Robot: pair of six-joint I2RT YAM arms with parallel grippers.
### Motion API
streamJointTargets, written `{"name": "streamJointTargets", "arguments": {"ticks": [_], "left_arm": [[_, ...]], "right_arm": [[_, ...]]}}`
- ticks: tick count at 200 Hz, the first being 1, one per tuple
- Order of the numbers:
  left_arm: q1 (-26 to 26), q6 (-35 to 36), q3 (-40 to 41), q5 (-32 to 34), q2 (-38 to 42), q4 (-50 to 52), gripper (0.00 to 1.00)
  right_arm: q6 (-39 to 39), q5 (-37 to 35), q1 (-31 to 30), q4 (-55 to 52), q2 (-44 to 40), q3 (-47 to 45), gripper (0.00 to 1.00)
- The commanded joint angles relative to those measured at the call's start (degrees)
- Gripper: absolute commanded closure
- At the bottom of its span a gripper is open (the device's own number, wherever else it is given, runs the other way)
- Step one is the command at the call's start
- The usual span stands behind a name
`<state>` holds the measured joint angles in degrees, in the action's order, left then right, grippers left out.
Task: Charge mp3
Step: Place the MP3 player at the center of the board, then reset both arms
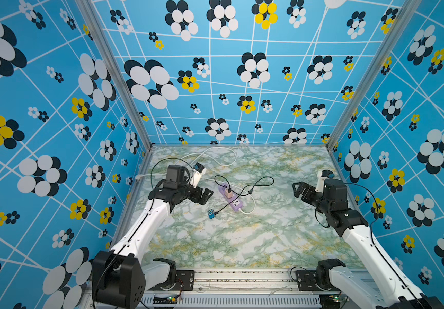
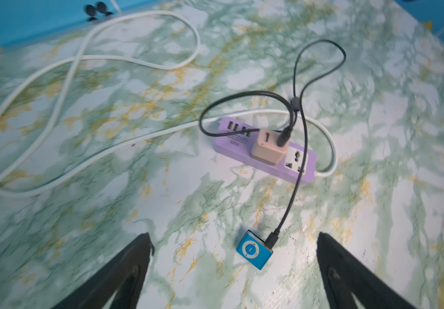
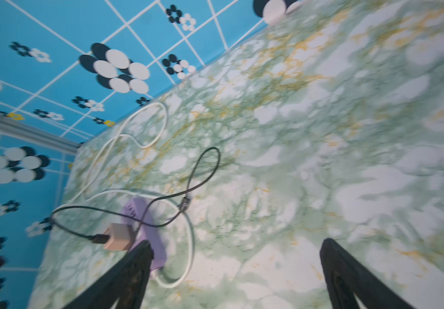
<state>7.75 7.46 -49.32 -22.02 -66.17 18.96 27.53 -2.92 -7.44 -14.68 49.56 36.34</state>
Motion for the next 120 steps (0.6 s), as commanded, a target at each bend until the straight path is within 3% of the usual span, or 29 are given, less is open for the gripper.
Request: {"name": "streamJointTargets", "arguments": {"ticks": [1, 15, 28, 35, 43, 54, 59, 69, 78, 90, 101, 111, 120], "left_arm": [[-2.38, -16.06, 8.68, 13.41, 4.55, -11.41, 0.01], [-2.54, -15.45, 13.37, 25.38, 5.7, -15.37, 0.01], [-2.95, -11.69, 18.24, 28.63, 4.02, -23.86, 0.01], [-3.47, -9.44, 21.35, 27.97, 1.91, -30.44, 0.01], [-3.95, -7.22, 24.21, 26.71, -1.48, -38.18, 0.01], [-5.7, -5.67, 25.37, 24.02, -7.36, -47.38, 0.01], [-6.33, -5.06, 23.33, 22.41, -9.3, -46.21, 0.01], [-9.39, -8.89, 24.32, 17.0, -15.22, -59.94, 0.01], [-10.09, -8.28, 22.77, 12.01, -20.79, -62.7, 0.01], [-8.39, -8.1, 24.4, 16.89, -19.92, -62.79, 0.01], [-8.12, -7.47, 27.27, 16.59, -23.65, -73.9, 0.01], [-7.94, -7.74, 25.86, 17.2, -21.44, -66.68, 0.01], [-7.71, -7.47, 26.88, 18.15, -22.51, -71.08, 0.01]], "right_arm": [[-11.83, -21.44, 1.81, 9.08, -2.93, -7.61, 0.01], [-19.36, -18.81, 4.37, 20.13, 1.78, -12.39, 0.01], [-19.56, -15.15, 6.33, 31.42, 11.43, -15.23, 0.01], [-19.28, -12.39, 7.21, 39.74, 17.74, -16.04, 0.01], [-22.05, -8.32, 7.17, 38.64, 22.87, -11.81, 0.0], [-26.01, -3.86, 7.02, 60.83, 30.75, -14.41, 0.01], [-25.29, -3.72, 7.27, 62.68, 35.19, -13.45, 0.01], [-25.58, -1.5, 7.75, 73.2, 40.76, -15.87, 0.01], [-25.9, -1.41, 7.63, 70.72, 38.79, -16.82, 0.01], [-24.77, -5.0, 7.59, 67.99, 38.85, -15.17, 0.01], [-25.5, -3.82, 7.44, 69.17, 39.54, -15.11, 0.01], [-25.9, -2.7, 7.44, 68.24, 39.57, -14.66, 0.01], [-26.0, -2.68, 7.44, 67.87, 39.45, -14.45, 0.01]]}}
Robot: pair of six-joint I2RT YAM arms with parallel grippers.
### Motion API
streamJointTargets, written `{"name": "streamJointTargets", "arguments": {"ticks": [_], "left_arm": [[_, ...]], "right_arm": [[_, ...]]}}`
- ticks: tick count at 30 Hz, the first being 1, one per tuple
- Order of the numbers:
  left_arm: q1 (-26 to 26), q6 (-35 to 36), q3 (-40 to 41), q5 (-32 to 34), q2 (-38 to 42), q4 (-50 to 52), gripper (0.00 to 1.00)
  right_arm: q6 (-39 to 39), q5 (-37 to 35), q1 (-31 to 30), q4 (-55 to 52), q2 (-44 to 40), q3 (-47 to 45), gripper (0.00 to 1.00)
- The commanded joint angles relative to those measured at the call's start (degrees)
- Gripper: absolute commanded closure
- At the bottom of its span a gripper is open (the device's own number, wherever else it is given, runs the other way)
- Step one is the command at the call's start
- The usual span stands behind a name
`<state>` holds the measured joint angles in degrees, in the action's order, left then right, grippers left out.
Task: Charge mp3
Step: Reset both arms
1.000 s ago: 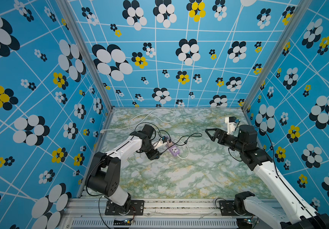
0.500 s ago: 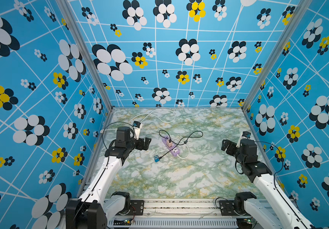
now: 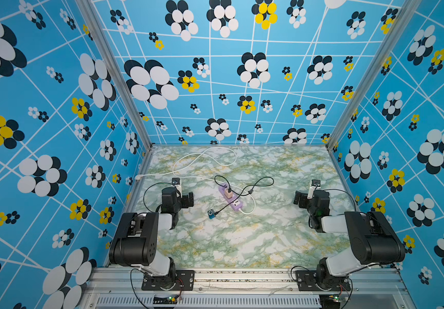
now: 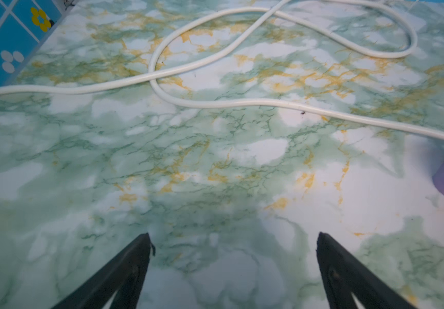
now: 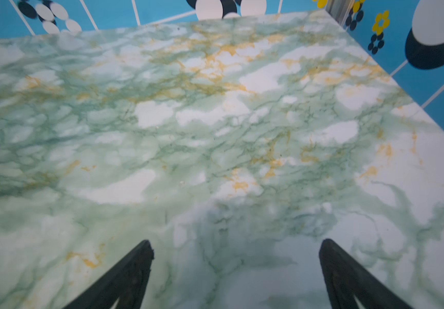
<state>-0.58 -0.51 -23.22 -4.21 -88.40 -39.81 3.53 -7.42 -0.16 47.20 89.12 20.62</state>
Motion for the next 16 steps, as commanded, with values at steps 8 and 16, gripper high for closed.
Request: {"name": "streamJointTargets", "arguments": {"ticks": [8, 16], "left_arm": [[0.58, 0.34, 0.67, 0.16, -0.1, -11.48, 0.01], [0.58, 0.34, 0.68, 0.14, -0.02, -11.25, 0.01]], "right_arm": [[-2.1, 1.76, 0.16, 6.3, -0.02, 1.1, 0.01], [-2.31, 0.91, -0.25, 6.74, -0.03, 0.86, 0.01]]}}
